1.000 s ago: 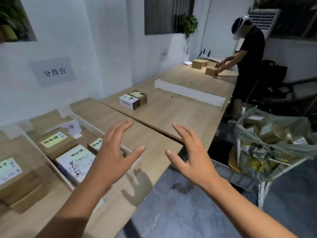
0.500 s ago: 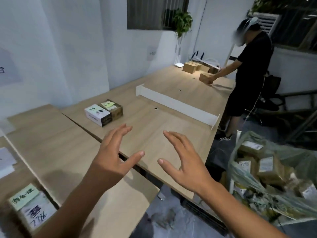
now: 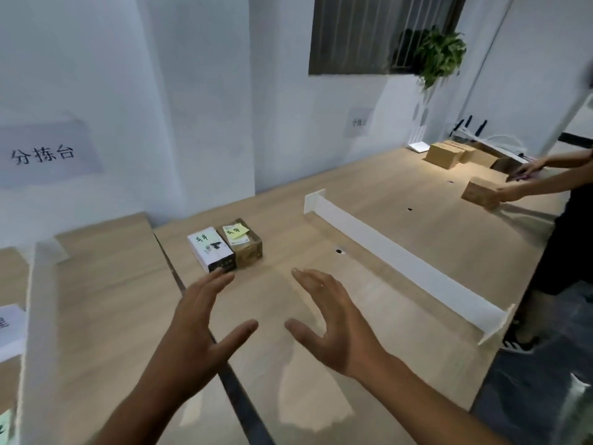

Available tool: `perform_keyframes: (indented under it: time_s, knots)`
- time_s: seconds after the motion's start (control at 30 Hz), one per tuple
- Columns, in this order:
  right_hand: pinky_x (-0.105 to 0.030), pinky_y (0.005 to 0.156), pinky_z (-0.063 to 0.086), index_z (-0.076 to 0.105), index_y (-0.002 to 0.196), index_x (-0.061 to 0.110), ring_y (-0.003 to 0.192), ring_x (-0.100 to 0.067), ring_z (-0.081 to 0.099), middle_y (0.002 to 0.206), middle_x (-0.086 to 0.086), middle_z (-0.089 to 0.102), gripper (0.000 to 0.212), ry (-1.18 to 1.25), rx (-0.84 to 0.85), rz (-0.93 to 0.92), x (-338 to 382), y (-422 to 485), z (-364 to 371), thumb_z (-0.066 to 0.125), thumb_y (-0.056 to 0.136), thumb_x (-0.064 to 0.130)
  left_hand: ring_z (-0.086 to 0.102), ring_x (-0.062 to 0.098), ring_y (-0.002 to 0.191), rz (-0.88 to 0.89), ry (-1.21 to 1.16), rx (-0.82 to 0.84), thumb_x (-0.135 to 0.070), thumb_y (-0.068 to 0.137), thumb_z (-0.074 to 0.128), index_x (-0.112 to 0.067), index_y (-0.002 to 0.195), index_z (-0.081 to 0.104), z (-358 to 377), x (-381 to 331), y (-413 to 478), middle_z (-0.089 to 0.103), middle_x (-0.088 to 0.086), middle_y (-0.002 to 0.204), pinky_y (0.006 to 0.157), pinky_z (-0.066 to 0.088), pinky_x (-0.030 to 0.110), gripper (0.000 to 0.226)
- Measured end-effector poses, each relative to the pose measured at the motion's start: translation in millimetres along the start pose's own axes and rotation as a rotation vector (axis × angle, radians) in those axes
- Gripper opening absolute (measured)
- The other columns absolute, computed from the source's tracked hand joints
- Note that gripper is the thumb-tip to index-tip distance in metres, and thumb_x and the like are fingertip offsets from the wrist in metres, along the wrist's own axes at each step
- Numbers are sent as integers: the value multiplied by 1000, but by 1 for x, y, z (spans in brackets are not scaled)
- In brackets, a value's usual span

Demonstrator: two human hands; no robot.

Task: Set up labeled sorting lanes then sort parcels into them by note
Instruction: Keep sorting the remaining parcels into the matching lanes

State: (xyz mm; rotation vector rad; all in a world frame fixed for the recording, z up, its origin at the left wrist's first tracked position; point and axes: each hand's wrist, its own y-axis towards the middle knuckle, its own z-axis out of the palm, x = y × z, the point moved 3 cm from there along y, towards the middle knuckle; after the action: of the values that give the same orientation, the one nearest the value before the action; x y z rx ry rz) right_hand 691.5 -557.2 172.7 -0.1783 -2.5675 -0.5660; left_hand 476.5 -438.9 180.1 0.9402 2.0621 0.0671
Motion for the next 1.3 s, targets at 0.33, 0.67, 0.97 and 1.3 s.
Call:
perform_keyframes:
  time_s: [0.33, 0.67, 0.97, 1.3]
  knots:
    - [-28, 113, 37, 29, 156, 37, 144, -5, 29, 155, 10, 37, 71, 41, 117, -123, -65, 138, 71, 54, 94, 61, 39, 9, 142, -209, 16, -31, -57, 69, 76, -44, 139, 46, 38, 101, 82, 41, -18, 150, 112, 30, 32, 77]
    - [-31, 121, 23, 25, 157, 41, 152, -4, 4, 159, 11, 35, 77, -13, 270, -76, -156, 270, 229, 52, 90, 67, 17, 9, 152, -484, 36, 36, -69, 74, 68, -39, 153, 32, 84, 283, 181, 19, -12, 166, 122, 25, 38, 92]
    - [-52, 125, 15, 32, 158, 26, 154, -35, 14, 159, -6, 39, 77, -312, 403, -247, -193, 340, 372, 49, 93, 62, 6, 17, 156, -565, 55, 97, -59, 73, 82, -44, 159, 9, 157, 416, 241, -2, 2, 170, 117, 28, 38, 113]
    - [-54, 126, 8, 49, 151, 24, 151, -41, 21, 157, -19, 40, 60, -374, 290, -305, -195, 343, 401, 60, 95, 44, 43, 14, 139, -512, -55, 17, -35, 85, 79, -30, 158, 27, 182, 437, 239, 36, -3, 161, 104, 41, 23, 89]
